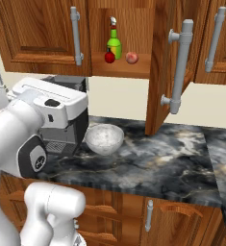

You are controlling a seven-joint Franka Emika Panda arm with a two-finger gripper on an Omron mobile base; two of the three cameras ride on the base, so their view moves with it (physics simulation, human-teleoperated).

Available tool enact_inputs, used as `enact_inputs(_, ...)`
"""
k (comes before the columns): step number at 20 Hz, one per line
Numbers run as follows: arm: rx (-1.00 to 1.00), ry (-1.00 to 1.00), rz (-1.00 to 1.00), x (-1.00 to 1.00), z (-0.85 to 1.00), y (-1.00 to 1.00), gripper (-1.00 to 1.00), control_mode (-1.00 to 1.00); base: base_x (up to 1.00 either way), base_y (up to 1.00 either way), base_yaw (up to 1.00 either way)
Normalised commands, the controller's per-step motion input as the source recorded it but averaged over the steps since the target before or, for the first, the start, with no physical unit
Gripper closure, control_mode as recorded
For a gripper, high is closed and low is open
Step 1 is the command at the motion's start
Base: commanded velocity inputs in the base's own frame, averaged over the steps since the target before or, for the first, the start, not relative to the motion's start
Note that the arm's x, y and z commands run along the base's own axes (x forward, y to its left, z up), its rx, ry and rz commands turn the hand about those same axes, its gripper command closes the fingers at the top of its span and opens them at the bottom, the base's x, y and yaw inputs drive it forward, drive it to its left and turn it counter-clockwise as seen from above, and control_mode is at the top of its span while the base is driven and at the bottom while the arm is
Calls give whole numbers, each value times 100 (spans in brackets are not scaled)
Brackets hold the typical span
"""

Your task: Open the cabinet. Pick the apple and peach from the cabinet and place them into the bowl. Then close the cabinet.

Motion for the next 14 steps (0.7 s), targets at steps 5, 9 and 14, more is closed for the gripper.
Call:
enact_inputs(5,-7,-1,-2,21,3,65,-100,-100,0,0,0)
enact_inputs(9,-5,-1,0,21,3,65,-100,-100,0,0,0)
enact_inputs(14,-2,0,8,20,0,31,-100,-100,0,0,0)
